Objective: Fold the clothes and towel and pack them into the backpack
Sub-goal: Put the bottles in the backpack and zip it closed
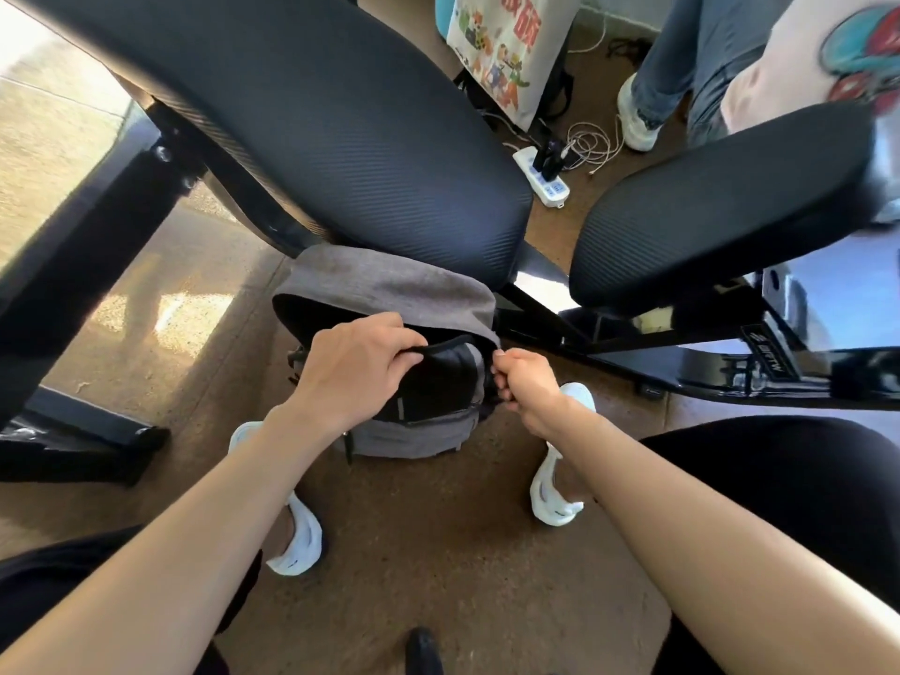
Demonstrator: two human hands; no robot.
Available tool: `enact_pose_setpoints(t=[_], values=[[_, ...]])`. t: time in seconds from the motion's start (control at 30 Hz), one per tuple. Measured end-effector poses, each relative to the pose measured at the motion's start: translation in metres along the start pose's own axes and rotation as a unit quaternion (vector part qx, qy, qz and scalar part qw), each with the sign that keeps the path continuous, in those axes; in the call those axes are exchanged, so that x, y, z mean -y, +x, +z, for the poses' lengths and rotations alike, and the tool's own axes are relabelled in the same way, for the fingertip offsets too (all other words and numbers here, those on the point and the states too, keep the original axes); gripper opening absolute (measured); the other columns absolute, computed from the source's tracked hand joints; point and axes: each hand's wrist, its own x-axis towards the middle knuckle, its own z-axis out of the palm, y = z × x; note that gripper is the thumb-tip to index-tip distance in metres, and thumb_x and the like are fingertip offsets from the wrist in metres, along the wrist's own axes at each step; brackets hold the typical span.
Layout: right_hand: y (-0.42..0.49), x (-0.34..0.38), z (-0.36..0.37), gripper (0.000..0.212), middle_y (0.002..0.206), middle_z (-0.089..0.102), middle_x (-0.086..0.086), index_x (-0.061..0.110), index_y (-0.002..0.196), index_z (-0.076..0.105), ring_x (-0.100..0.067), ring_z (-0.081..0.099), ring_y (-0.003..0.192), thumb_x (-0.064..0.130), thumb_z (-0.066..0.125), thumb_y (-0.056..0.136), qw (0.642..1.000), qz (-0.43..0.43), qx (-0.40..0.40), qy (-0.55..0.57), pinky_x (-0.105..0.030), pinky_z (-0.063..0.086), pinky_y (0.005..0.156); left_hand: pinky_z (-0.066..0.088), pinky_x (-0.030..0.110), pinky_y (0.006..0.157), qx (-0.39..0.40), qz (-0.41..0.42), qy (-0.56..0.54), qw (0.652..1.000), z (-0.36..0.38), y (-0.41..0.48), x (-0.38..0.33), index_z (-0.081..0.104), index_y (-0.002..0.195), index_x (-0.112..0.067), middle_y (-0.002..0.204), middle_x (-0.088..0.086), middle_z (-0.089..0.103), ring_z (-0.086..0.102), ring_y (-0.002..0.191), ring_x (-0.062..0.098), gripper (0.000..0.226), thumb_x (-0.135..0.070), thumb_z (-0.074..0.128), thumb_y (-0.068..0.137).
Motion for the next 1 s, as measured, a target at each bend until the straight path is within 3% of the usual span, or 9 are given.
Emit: enact_pose_setpoints(t=[0.1,0.27,0.4,0.47,0.57,0.67,0.77,0.87,1.0], values=[[-0.023,0.051,-0.006,0.034,0.056,0.042,0.001,0.013,0.072,0.053,-0.009,0.034,0.046,0.022,0.052,0.105,0.989,-0.124,0.013,-0.076,-0.023,0.026,0.045,0.026,0.019,0.056,-0.004,-0.008,0.006,1.0,0.0,0.002,-0.006,0.075,0.116,-0.024,0.098,-0.006,0.07,0.068,0.089,0.017,0.022,-0.031,0.066,0.097],[-0.048,0.093,-0.018,0.038,0.057,0.044,0.005,-0.004,0.076,0.054,-0.005,0.037,0.05,0.023,0.055,0.102,0.921,-0.276,0.06,-0.269,-0.026,0.037,0.058,0.029,0.021,0.06,-0.048,-0.06,0.009,0.997,0.001,0.006,-0.009,0.076,0.112,-0.026,0.099,-0.005,0.071,0.068,0.093,0.019,0.018,-0.029,0.068,0.096],[-0.047,0.091,-0.02,0.037,0.061,0.047,0.003,0.001,0.075,0.056,-0.008,0.041,0.054,0.025,0.054,0.103,0.914,-0.277,0.065,-0.289,-0.034,0.04,0.065,0.041,0.028,0.073,-0.052,-0.056,-0.002,0.997,0.007,0.012,-0.012,0.074,0.105,-0.026,0.094,-0.006,0.068,0.066,0.093,0.019,0.019,-0.028,0.074,0.086],[-0.046,0.096,-0.021,0.035,0.061,0.05,0.004,0.006,0.074,0.058,-0.008,0.043,0.055,0.025,0.055,0.103,0.908,-0.272,0.075,-0.309,-0.034,0.041,0.065,0.043,0.031,0.077,-0.05,-0.032,-0.011,0.998,0.011,0.018,-0.021,0.072,0.103,-0.025,0.092,-0.005,0.067,0.064,0.091,0.019,0.026,-0.038,0.073,0.082],[-0.042,0.101,-0.021,0.034,0.062,0.054,0.006,0.017,0.069,0.06,-0.004,0.046,0.055,0.023,0.057,0.102,0.899,-0.273,0.106,-0.325,-0.031,0.042,0.064,0.046,0.033,0.075,-0.034,-0.016,-0.026,0.999,0.02,0.03,-0.041,0.07,0.106,-0.025,0.092,-0.006,0.067,0.064,0.09,0.019,0.036,-0.048,0.065,0.079],[-0.039,0.101,-0.019,0.032,0.069,0.06,0.012,0.029,0.069,0.062,0.002,0.053,0.061,0.021,0.059,0.1,0.878,-0.289,0.131,-0.359,-0.02,0.042,0.064,0.048,0.038,0.069,-0.009,-0.049,-0.017,0.999,0.03,0.044,-0.053,0.068,0.1,-0.021,0.094,0.002,0.07,0.068,0.092,0.029,0.025,-0.036,0.072,0.081],[-0.032,0.105,-0.025,0.027,0.071,0.063,0.006,0.022,0.071,0.064,-0.001,0.054,0.063,0.022,0.062,0.098,0.864,-0.306,0.141,-0.374,-0.022,0.043,0.062,0.05,0.044,0.07,-0.001,-0.067,-0.011,0.998,0.037,0.054,-0.054,0.073,0.094,-0.016,0.093,0.011,0.075,0.068,0.09,0.04,0.013,-0.021,0.069,0.083],[-0.021,0.112,-0.036,0.006,0.081,0.07,-0.003,0.014,0.085,0.07,-0.007,0.061,0.07,0.018,0.07,0.09,0.868,-0.296,0.163,-0.365,-0.028,0.051,0.069,0.051,0.045,0.074,-0.001,-0.067,-0.014,0.998,0.042,0.061,-0.047,0.077,0.097,-0.016,0.093,0.011,0.076,0.069,0.09,0.039,0.015,-0.018,0.064,0.088],[-0.003,0.101,-0.039,0.023,0.096,0.071,0.002,0.018,0.099,0.068,-0.016,0.065,0.089,0.016,0.077,0.077,0.863,-0.293,0.087,-0.403,-0.037,0.056,0.082,0.055,0.048,0.085,-0.032,-0.098,-0.06,0.993,0.044,0.068,-0.038,0.079,0.105,-0.02,0.102,0.007,0.079,0.071,0.099,0.033,0.023,-0.028,0.059,0.095]])
